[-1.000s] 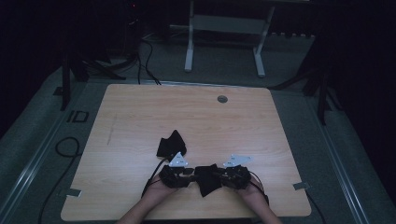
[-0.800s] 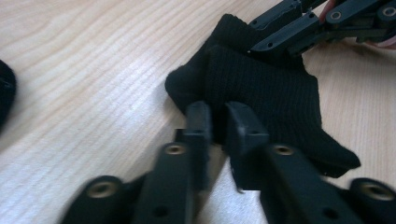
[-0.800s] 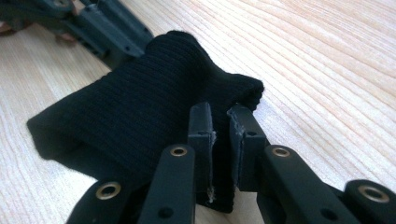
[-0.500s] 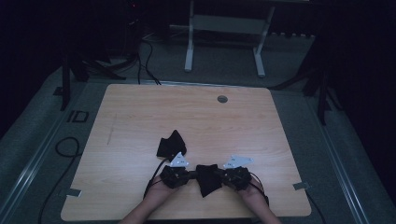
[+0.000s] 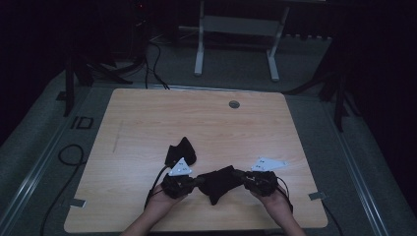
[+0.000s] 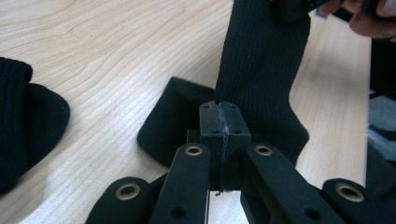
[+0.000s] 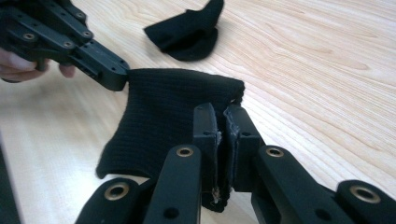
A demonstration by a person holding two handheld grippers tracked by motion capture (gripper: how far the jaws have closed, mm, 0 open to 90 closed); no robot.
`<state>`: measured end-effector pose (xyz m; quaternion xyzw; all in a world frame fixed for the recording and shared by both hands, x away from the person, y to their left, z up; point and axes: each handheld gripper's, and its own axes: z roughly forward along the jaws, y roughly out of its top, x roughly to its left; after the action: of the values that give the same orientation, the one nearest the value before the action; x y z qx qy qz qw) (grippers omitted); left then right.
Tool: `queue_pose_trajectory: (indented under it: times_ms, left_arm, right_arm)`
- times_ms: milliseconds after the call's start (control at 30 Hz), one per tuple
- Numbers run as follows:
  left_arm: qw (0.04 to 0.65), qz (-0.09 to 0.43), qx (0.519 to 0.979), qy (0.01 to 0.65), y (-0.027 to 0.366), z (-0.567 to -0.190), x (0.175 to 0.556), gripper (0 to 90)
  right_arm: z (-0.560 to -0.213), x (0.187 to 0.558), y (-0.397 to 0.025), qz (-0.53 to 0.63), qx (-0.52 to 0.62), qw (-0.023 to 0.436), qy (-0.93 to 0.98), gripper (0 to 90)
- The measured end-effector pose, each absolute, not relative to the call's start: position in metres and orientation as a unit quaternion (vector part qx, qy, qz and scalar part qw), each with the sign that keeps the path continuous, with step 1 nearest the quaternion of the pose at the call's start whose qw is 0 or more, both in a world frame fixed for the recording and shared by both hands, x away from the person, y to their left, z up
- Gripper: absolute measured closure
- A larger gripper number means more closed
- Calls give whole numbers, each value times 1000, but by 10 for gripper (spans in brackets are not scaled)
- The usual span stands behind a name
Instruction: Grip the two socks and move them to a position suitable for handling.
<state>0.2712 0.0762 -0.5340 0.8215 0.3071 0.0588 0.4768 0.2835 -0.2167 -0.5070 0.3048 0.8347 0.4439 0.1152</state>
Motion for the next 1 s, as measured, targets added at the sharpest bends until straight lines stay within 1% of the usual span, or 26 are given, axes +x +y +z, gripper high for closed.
queue_pose_trajectory:
  times_ms: [33,133,200,267,300,333,400,433,500,633,800,867,933,967,1000]
  left_arm:
    - [483,51,819,305,76,-533,272,900]
    - [473,57,824,305,72,-535,274,894]
    - [468,57,824,315,72,-540,276,838]
    - [457,51,827,324,72,-547,279,861]
    - [456,39,826,329,72,-551,282,897]
    - [448,32,831,327,70,-554,284,899]
    - [439,38,836,329,67,-557,285,900]
    - [416,35,847,329,59,-563,289,900]
    - [396,40,857,326,53,-567,291,900]
    - [380,46,866,323,50,-564,293,900]
    - [375,42,870,317,62,-564,289,900]
    - [372,37,873,315,72,-563,286,900]
    - [363,42,877,311,82,-562,283,900]
    - [363,42,877,311,82,-562,283,900]
    - [360,42,880,308,93,-561,279,900]
  right_arm:
    - [-503,281,-218,451,302,118,831,842]
    - [-497,279,-218,457,300,115,829,844]
    - [-494,280,-220,453,305,125,828,845]
    - [-494,282,-224,456,310,122,826,845]
    - [-494,282,-227,455,314,123,824,845]
    - [-494,283,-229,455,316,122,824,845]
    - [-495,283,-233,455,322,124,821,845]
    - [-495,284,-236,454,323,125,821,845]
    - [-496,284,-239,454,328,128,818,845]
    - [-497,286,-249,452,341,132,814,844]
    - [-497,291,-266,449,365,143,803,844]
    - [-498,292,-273,448,373,142,800,844]
    - [-499,292,-279,445,383,139,797,843]
    - [-499,292,-279,445,383,139,797,843]
    - [-503,291,-283,439,388,134,799,843]
